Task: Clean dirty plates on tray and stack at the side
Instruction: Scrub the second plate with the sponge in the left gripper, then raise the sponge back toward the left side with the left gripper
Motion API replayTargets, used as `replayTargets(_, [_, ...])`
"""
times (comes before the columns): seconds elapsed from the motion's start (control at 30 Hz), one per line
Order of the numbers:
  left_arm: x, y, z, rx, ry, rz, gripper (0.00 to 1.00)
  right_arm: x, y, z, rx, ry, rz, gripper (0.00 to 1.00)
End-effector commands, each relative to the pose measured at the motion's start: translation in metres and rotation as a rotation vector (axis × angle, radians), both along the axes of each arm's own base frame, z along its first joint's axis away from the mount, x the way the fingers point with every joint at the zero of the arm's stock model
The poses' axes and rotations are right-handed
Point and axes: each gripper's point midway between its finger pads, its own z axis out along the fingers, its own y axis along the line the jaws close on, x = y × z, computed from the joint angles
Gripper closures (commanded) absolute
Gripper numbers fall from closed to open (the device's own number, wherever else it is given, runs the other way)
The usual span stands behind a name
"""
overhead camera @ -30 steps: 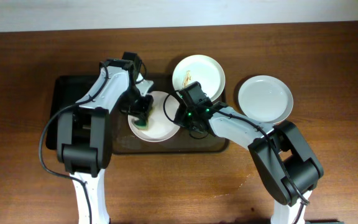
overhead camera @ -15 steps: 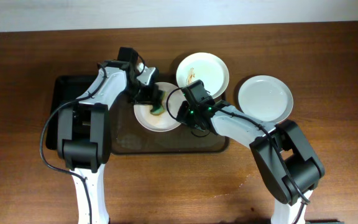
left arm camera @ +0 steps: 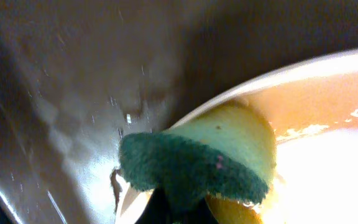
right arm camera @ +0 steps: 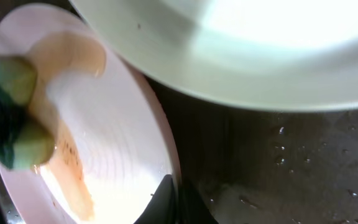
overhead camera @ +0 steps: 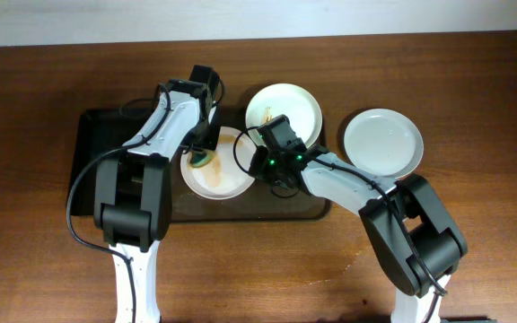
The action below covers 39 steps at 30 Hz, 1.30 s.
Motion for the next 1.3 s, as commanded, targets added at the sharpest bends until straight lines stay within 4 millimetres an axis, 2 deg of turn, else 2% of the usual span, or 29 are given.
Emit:
replayTargets(0.0, [-0.047, -0.021, -0.037, -0.17, 0.238, -0.117, 0.99, -0.006, -0.01, -0.014, -0.043, 0.031, -0.004, 0.96])
replayTargets(0.07, [-0.058, -0.057, -0.03, -0.399, 0.279, -0.19, 1.0, -0.006, -0.009, -0.014, -0.04, 0.033, -0.002, 0.96])
replayTargets(0.23, [-0.047, -0.102, -0.013, -0.682, 0.228, -0.208, 1.0, -0.006, -0.009, -0.014, -0.04, 0.033, -0.002, 0.96])
replayTargets(0.33, [-0.03, -0.111, -0.011, -0.722, 0.166, -0.167, 0.99, -0.006, -0.009, -0.014, -0.04, 0.033, -0.002, 0.96])
replayTargets(0.4, [-0.019, -0.107, -0.012, -0.723, 0.134, -0.129, 0.99, -0.006, -0.009, -0.014, -0.041, 0.032, 0.001, 0.96])
replayTargets(0.53, [0.012, -0.078, -0.017, -0.661, 0.047, 0.038, 1.0, -0.006, -0.009, -0.014, -0.041, 0.032, 0.001, 0.96])
replayTargets(0.6, [0.022, -0.053, -0.022, -0.566, 0.017, 0.132, 0.99, -0.006, -0.009, -0.014, -0.041, 0.032, 0.001, 0.96])
replayTargets(0.63, [0.025, -0.032, -0.026, -0.467, 0.005, 0.188, 1.0, -0.006, -0.009, -0.014, -0.041, 0.032, 0.001, 0.96])
replayTargets(0.73, [0.017, 0.024, -0.027, -0.164, 0.002, 0.297, 0.99, -0.006, -0.009, -0.014, -0.041, 0.032, 0.001, 0.96])
replayTargets(0.8, [0.006, 0.049, -0.023, -0.012, 0.023, 0.299, 1.0, -0.006, -0.009, -0.014, -0.041, 0.031, 0.0, 0.96])
replayTargets(0.83, [-0.001, 0.052, -0.022, 0.011, 0.048, 0.296, 0.99, -0.006, -0.009, -0.014, -0.041, 0.031, 0.0, 0.96])
replayTargets(0.9, [-0.016, 0.042, -0.022, -0.02, 0.117, 0.28, 0.99, -0.006, -0.009, -0.014, -0.041, 0.031, 0.0, 0.96])
replayTargets(1.0, [-0.036, -0.01, -0.019, -0.259, 0.236, 0.112, 1.0, -0.006, -0.009, -0.014, -0.041, 0.031, 0.0, 0.96])
replayTargets(1.1, [-0.055, -0.061, -0.005, -0.52, 0.317, -0.056, 1.0, -0.006, -0.009, -0.014, -0.041, 0.031, 0.0, 0.96])
replayTargets(1.17, [-0.059, -0.079, 0.003, -0.616, 0.326, -0.106, 1.0, -0.006, -0.009, -0.014, -0.041, 0.031, 0.0, 0.96])
replayTargets(1.27, [-0.053, -0.091, 0.006, -0.685, 0.299, -0.118, 0.99, -0.006, -0.009, -0.014, -0.041, 0.031, 0.001, 0.96])
